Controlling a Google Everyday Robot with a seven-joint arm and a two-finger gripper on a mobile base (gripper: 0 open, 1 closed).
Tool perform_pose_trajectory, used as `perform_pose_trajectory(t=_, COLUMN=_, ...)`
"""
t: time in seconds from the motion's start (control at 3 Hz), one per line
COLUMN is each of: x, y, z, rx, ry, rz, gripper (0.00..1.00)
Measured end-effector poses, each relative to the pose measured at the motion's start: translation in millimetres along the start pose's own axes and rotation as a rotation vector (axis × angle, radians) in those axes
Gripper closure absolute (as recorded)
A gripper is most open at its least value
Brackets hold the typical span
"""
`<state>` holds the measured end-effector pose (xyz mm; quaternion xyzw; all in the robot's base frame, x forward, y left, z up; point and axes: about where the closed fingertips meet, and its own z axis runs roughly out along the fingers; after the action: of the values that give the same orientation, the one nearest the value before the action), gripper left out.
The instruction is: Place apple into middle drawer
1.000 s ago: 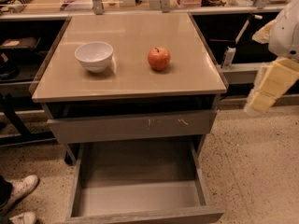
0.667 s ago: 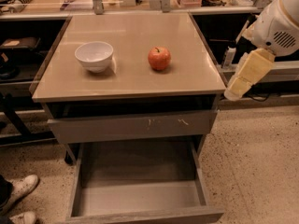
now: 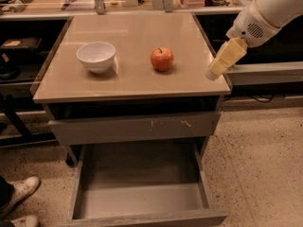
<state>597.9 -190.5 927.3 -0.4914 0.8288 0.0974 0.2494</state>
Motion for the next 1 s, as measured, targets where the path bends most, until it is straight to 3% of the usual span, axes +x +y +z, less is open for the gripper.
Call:
perform_pose_trajectory(t=0.33, x=-24.1, y=-18.7, z=30.2, rx=-0.054, ry=-0.043, rz=0.003, gripper=0.00)
perform_pose_trajectory(t=0.67, x=-52.3, y=-23.2, z=53.3, rx=-0.100, ry=-0.061, rz=-0.032, gripper=0.00)
perform_pose_trajectory(t=1.0, x=-58.4, y=-24.9, z=56.7, rx=-0.104, ry=-0.067, rz=-0.039, gripper=0.00)
